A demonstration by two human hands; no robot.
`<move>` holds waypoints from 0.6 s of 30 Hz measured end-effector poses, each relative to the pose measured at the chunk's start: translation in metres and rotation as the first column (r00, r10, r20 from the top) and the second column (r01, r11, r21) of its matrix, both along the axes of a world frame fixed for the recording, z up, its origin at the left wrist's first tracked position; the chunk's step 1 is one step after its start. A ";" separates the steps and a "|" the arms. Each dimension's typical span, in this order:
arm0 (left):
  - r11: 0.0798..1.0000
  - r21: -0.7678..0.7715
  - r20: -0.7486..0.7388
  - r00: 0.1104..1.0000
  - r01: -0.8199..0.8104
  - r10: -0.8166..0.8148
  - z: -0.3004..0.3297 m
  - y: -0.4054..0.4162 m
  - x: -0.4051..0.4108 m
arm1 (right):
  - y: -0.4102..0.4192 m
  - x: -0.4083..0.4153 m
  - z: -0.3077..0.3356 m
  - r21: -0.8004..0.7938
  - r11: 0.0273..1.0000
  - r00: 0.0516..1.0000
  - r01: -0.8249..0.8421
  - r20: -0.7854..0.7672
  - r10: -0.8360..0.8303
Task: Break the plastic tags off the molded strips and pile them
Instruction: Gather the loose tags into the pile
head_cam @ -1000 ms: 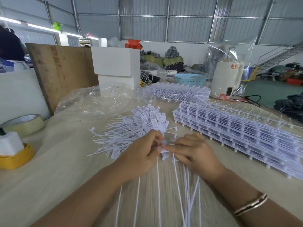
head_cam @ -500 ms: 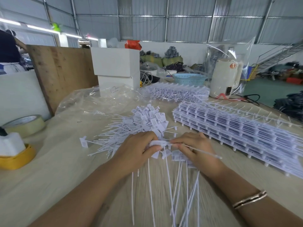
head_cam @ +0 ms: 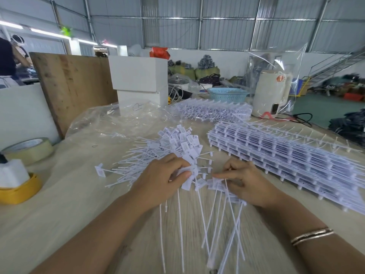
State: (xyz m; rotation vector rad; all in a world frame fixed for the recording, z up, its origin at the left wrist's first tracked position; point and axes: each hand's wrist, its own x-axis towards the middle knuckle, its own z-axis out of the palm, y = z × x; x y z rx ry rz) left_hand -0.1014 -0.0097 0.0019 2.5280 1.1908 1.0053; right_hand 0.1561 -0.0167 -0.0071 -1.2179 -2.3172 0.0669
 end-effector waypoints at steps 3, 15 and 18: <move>1.000 -0.011 0.022 1.000 0.000 0.000 0.000 -0.003 0.001 | -0.005 -0.002 0.002 0.009 0.998 0.998 0.060 0.012 -0.060; 0.990 -0.101 0.171 0.982 0.099 -0.081 -0.003 -0.008 0.014 | -0.009 -0.045 0.005 0.620 0.779 0.996 -0.090 0.071 0.059; 0.994 -0.093 0.170 0.985 0.051 -0.035 -0.001 -0.009 0.012 | -0.010 -0.039 0.007 0.654 0.754 0.998 -0.063 0.021 0.066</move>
